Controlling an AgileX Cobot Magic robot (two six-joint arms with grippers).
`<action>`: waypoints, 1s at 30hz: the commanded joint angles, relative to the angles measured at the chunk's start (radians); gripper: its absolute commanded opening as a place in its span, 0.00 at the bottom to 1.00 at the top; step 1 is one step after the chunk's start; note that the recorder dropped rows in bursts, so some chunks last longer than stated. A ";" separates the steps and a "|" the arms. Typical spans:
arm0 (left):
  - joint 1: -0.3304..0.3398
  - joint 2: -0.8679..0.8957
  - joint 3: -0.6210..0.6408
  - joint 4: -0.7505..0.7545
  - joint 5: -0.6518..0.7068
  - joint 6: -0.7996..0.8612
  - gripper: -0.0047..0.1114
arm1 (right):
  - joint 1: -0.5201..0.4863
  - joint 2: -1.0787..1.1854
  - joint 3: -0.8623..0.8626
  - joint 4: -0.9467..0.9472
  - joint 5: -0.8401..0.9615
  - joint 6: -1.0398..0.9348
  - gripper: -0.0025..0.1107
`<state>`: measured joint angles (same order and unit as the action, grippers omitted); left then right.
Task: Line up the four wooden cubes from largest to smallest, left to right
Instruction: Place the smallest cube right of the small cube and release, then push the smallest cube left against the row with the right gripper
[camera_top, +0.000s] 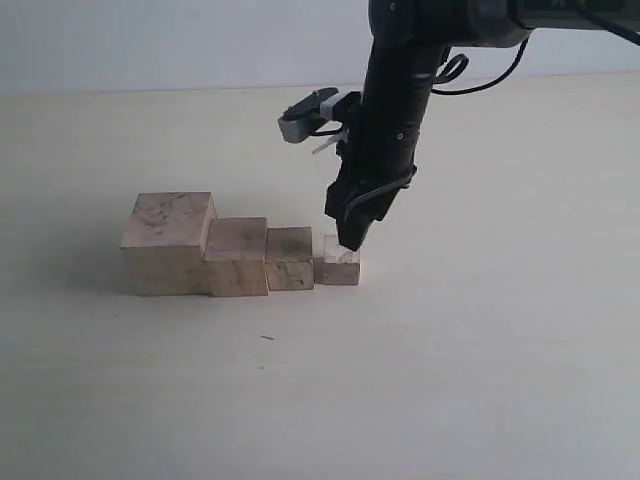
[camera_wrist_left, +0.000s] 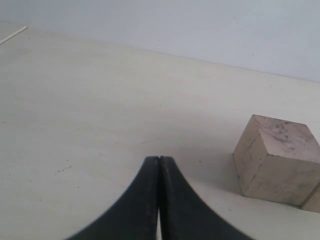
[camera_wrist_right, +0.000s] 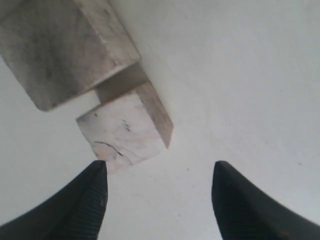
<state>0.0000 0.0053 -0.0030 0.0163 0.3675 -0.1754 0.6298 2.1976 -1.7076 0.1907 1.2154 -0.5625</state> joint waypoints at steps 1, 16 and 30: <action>-0.002 -0.005 0.003 -0.002 -0.010 0.001 0.04 | 0.002 -0.008 -0.008 -0.119 0.006 0.065 0.51; -0.002 -0.005 0.003 -0.002 -0.010 0.001 0.04 | -0.010 -0.009 0.081 -0.148 0.006 0.162 0.51; -0.002 -0.005 0.003 -0.002 -0.010 0.001 0.04 | -0.010 0.001 0.086 -0.031 -0.019 0.074 0.51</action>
<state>0.0000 0.0053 -0.0030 0.0163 0.3675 -0.1754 0.6239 2.1974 -1.6227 0.1178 1.2112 -0.4304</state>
